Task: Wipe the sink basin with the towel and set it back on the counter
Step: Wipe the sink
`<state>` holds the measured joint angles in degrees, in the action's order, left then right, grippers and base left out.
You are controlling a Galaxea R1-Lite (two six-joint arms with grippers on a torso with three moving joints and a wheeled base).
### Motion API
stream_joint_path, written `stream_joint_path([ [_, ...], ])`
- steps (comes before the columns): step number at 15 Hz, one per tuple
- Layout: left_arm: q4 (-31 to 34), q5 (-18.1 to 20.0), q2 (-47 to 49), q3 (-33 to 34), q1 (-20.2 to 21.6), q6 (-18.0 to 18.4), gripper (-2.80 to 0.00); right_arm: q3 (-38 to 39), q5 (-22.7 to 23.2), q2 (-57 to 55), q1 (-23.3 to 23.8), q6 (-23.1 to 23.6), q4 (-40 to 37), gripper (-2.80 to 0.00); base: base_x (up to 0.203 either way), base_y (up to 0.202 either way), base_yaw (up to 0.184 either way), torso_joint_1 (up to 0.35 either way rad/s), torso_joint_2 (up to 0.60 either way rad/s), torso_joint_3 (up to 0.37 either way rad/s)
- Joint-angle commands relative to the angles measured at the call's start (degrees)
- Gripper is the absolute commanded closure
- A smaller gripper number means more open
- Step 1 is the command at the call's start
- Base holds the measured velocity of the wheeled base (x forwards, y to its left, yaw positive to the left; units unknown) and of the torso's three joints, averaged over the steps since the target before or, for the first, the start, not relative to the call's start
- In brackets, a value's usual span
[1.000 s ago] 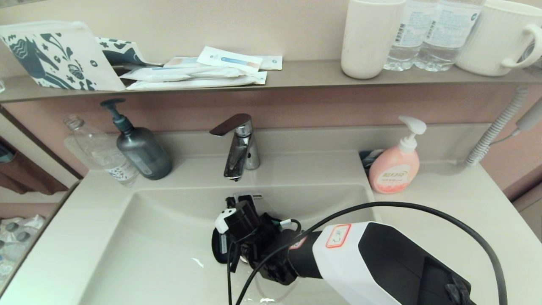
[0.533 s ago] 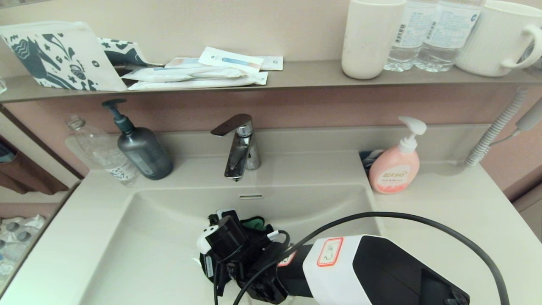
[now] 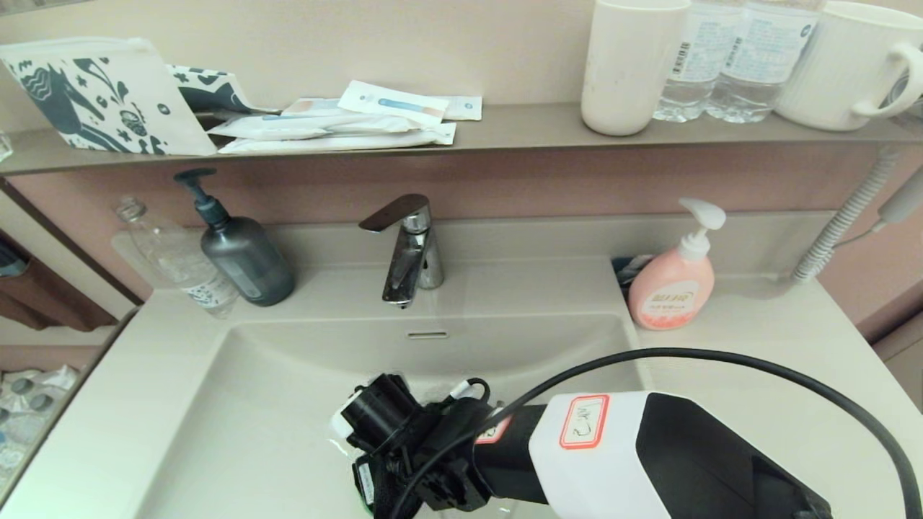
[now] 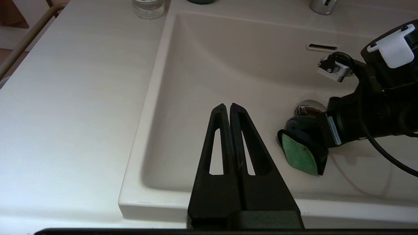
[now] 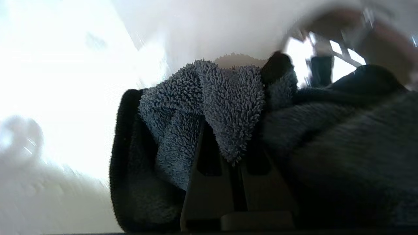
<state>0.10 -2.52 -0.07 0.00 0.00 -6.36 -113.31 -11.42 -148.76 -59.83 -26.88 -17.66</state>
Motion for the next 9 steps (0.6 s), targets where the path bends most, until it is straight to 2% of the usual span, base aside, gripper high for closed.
stream_joint_path([
  [1,0.0,0.0,0.1,0.0,0.0,-0.1,0.00,0.0,-0.6,1.0,0.0,-0.1,-3.5,0.00,0.000,0.000,0.000,0.000,0.00,0.000],
  [5,0.0,0.0,0.1,0.0,0.0,-0.1,0.00,0.5,-6.4,2.4,1.3,-2.9,-12.9,0.00,0.000,0.000,0.000,0.000,0.00,0.000],
  [9,0.0,0.0,0.1,0.0,0.0,-0.1,0.00,1.2,-11.9,2.9,2.7,-10.1,-25.5,0.00,0.000,0.000,0.000,0.000,0.00,0.000],
])
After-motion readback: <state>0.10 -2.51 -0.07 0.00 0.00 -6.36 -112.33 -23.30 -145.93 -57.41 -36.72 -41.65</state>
